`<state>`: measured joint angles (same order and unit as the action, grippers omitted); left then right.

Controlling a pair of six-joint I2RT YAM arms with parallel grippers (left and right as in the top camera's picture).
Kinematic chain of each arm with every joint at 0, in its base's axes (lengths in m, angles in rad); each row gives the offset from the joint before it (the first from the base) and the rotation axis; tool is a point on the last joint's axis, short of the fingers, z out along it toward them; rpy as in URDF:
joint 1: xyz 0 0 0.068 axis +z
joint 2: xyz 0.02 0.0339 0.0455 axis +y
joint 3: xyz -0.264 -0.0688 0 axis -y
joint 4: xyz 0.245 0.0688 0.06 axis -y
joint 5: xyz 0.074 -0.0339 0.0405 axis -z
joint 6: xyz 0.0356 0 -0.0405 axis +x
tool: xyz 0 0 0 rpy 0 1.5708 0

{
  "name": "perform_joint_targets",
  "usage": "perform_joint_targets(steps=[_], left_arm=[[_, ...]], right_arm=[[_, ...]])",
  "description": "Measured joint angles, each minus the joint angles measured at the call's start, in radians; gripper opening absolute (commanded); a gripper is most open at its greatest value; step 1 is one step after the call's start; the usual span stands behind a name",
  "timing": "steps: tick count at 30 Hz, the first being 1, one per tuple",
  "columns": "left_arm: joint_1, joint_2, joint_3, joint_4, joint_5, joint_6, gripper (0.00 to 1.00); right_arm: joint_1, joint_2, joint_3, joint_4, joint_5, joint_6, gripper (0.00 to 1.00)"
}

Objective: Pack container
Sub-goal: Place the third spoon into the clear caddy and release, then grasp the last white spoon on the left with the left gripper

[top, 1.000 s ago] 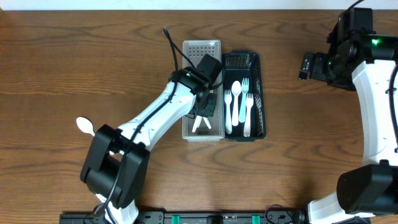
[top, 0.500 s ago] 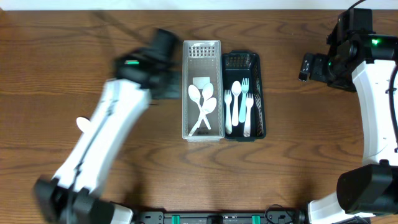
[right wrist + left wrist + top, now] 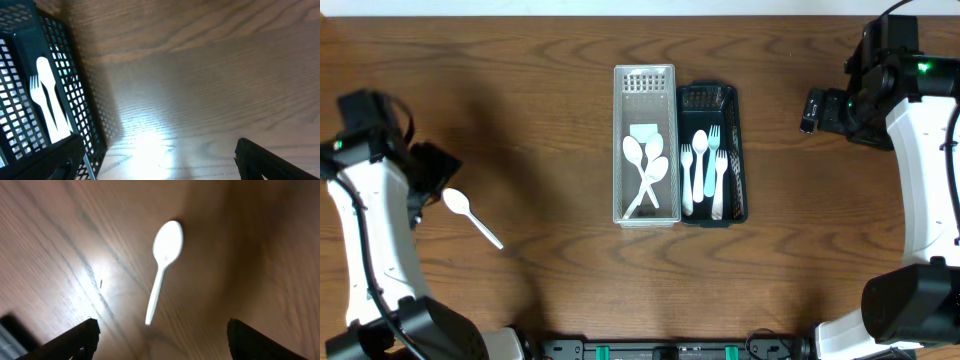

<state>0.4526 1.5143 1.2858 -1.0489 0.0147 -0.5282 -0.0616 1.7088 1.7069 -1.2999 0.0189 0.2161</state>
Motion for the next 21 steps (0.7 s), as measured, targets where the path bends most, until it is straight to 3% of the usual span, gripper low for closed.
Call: perform_joint_targets(steps=[10, 21], left_arm=[[0.029, 0.061, -0.29, 0.286, 0.073, 0.001, 0.86], [0.029, 0.255, -0.307, 0.422, 0.079, 0.032, 0.86]], right_arm=[[0.0, 0.0, 0.0, -0.001, -0.001, 0.0, 0.99], [0.0, 0.0, 0.0, 0.003, -0.023, 0.001, 0.99]])
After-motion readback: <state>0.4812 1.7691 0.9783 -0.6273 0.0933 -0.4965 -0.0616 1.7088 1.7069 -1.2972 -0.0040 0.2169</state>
